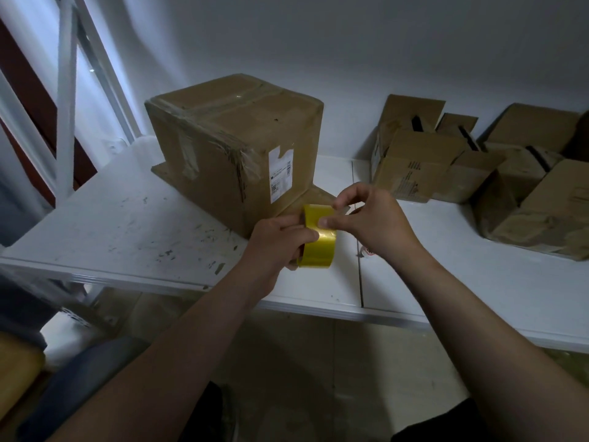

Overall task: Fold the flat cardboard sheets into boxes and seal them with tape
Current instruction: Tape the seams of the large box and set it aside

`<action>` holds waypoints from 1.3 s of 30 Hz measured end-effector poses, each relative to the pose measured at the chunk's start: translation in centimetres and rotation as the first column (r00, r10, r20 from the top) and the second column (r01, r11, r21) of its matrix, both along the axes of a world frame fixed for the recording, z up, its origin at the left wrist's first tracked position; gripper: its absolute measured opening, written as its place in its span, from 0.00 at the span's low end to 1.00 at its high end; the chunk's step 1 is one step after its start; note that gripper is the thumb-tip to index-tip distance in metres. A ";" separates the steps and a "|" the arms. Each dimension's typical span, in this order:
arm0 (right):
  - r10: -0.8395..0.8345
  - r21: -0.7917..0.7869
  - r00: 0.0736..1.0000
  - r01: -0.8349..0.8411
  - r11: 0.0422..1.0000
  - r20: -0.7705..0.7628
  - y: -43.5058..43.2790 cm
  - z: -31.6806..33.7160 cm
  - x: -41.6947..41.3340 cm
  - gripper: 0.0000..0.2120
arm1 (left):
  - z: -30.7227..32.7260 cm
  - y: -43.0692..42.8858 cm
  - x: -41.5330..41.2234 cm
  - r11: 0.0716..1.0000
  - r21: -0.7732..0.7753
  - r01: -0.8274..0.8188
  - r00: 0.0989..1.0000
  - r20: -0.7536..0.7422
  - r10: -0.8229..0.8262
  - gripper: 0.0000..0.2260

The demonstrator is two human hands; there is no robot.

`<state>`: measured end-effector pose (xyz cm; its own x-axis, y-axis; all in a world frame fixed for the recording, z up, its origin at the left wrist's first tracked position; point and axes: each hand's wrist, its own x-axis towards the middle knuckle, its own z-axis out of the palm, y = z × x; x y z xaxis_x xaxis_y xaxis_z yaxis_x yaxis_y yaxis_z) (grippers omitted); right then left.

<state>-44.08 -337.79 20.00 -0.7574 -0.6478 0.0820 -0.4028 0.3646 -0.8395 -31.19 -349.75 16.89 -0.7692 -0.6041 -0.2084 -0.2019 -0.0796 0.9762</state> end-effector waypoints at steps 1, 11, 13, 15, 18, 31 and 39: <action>0.017 -0.011 0.999 -0.017 1.000 0.044 0.0 0.4 0.1 0.15 | 0.2 0.0 0.3 1.000 0.012 0.000 1.000 -0.005 0.000 0.08; 0.105 0.026 0.993 -0.104 0.994 -0.055 -3.8 0.7 5.5 0.04 | 2.2 -3.8 6.3 0.960 -0.248 -0.129 0.989 0.033 0.142 0.05; 0.122 0.030 0.978 -0.119 0.992 -0.170 -5.5 1.1 6.4 0.06 | 3.0 -5.8 8.0 0.930 -0.347 -0.123 0.985 0.072 0.157 0.06; 0.120 0.004 0.940 -0.125 0.992 -0.319 -7.5 1.4 6.6 0.11 | 3.5 -8.2 9.4 0.874 -0.474 -0.107 0.971 0.140 0.194 0.07; 0.133 0.046 0.864 -0.126 0.991 -0.487 -10.8 2.0 6.5 0.17 | 3.3 -12.4 10.9 0.722 -0.692 -0.001 0.907 0.303 0.292 0.11; -0.039 0.020 0.743 0.071 0.997 -0.668 -18.0 0.1 5.1 0.25 | -3.9 -24.6 12.9 0.599 -0.762 0.245 0.627 0.596 0.502 0.14; -0.132 -0.117 0.720 0.071 0.991 -0.681 -18.7 -1.1 4.4 0.18 | -0.5 -25.3 8.1 0.688 -0.653 -0.318 0.844 0.135 0.519 0.22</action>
<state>-39.71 -356.51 18.87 -0.5348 -0.5384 0.6512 -0.8436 0.3844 -0.3750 -23.14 -375.06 16.42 -0.3670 -0.9204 0.1349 -0.5663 0.3362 0.7525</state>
